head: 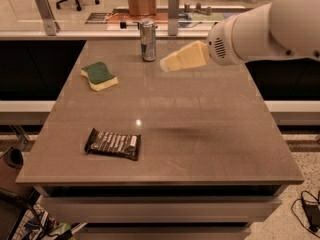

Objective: Pick redbull can

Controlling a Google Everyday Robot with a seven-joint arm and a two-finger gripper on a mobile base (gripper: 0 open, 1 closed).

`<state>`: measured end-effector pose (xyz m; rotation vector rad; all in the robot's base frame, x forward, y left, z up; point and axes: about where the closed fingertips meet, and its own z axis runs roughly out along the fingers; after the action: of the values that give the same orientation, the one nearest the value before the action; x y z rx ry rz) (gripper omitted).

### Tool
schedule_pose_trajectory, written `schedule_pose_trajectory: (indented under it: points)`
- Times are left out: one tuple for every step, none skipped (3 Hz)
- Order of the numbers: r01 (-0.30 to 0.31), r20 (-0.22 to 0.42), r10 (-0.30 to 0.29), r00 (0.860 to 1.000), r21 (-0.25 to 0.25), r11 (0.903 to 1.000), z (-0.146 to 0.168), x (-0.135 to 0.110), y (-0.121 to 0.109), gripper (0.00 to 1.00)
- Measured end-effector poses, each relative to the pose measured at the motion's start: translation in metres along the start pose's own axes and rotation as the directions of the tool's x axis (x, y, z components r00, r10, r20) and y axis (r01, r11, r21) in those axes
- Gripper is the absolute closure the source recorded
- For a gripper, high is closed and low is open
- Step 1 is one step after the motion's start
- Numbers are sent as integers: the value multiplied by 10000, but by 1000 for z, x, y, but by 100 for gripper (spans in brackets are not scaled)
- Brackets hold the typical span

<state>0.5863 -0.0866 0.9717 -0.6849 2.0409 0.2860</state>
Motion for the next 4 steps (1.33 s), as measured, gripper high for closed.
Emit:
schedule_pose_trajectory:
  points:
    - [-376,593,368,9976,134,9992,26,-3,10,0]
    - [-867,1410,832,9865,190,9961,56,-12,13,0]
    - [-1152,2272,1072,9679,223,9931,84,-26,4,0]
    - [-1172,2856,1098,9520,90,9931,111,-41,-4,0]
